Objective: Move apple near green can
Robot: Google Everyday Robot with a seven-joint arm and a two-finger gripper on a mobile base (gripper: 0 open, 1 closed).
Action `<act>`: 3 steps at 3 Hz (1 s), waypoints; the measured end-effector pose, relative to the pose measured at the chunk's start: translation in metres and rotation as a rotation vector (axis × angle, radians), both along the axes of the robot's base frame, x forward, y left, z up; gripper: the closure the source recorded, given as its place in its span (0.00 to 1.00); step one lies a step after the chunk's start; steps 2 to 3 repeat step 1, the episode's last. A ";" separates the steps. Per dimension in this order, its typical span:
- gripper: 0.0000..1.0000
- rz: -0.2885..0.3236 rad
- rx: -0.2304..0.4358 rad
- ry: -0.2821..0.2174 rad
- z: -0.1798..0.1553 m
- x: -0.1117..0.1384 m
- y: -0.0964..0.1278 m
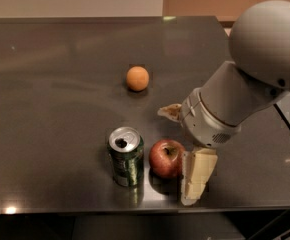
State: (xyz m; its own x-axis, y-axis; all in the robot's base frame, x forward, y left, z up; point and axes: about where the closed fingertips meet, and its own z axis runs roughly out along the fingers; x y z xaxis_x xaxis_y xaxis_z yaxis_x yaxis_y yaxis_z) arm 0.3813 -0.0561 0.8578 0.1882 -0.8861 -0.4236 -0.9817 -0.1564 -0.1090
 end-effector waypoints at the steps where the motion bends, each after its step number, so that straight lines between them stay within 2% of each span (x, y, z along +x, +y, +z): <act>1: 0.00 0.000 0.000 0.000 0.000 0.000 0.000; 3: 0.00 0.000 0.000 0.000 0.000 0.000 0.000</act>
Offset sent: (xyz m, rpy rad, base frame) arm 0.0000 0.0000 0.0000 0.0000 0.0000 0.0000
